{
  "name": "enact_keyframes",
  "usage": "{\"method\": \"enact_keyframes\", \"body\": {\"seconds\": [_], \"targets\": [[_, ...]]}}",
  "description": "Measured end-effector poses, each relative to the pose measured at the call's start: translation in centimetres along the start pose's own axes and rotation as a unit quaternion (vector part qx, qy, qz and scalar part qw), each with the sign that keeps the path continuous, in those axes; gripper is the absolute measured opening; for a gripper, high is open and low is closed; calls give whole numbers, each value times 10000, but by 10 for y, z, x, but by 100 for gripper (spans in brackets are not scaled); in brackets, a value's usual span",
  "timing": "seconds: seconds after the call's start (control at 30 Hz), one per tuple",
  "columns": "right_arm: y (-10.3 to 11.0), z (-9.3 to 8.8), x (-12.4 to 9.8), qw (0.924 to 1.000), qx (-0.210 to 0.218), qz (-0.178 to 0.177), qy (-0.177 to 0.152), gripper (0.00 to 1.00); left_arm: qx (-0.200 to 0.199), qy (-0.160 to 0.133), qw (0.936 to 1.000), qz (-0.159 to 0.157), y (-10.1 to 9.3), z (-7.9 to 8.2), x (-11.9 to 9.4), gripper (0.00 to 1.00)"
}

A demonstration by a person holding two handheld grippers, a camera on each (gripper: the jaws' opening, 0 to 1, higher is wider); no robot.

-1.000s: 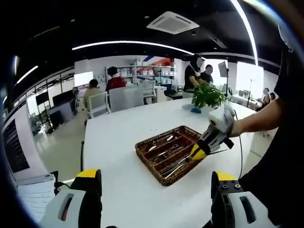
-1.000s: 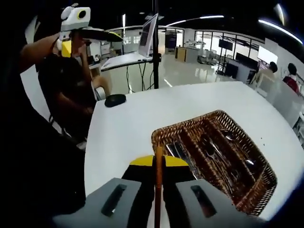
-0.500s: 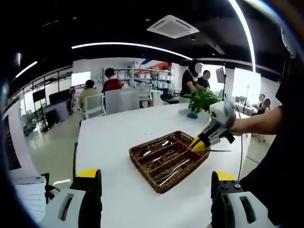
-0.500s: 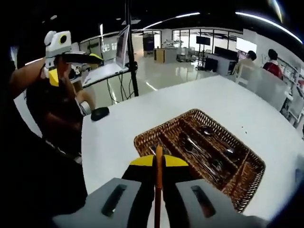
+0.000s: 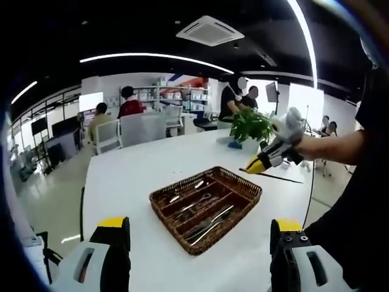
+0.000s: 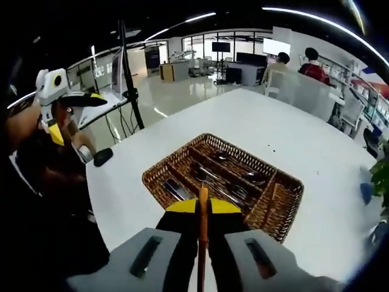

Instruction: Arrange the knives, forks, and spoons in their matching storage slots by inserting each utensil handle-first until every utensil is classified and aligned in the correct compartment

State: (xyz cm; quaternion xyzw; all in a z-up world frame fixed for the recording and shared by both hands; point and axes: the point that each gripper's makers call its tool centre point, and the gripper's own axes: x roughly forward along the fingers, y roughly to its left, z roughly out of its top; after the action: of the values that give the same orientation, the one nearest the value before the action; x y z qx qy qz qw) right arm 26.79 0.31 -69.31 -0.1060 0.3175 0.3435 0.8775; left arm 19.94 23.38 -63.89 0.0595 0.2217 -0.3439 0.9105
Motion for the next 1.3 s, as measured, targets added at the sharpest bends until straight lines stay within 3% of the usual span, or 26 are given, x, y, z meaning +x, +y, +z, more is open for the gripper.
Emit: {"method": "enact_keyframes", "body": {"seconds": [0.43,0.7,1.0,1.3], "targets": [[-46,-18,-50,9971,614,-443,-35,2,-13,-75,9996,290,-15,1,-10,100],[-60,-28,-65,9924,904,-831,-96,2,68,-47,9999,103,-24,-2,0,100],[-69,-30,-78,9838,1303,-1229,-107,2,165,-130,9998,-31,-5,4,-5,100],[-60,-19,-80,9772,1392,-1600,-106,2,318,-124,9992,-204,14,-10,-18,100]]}}
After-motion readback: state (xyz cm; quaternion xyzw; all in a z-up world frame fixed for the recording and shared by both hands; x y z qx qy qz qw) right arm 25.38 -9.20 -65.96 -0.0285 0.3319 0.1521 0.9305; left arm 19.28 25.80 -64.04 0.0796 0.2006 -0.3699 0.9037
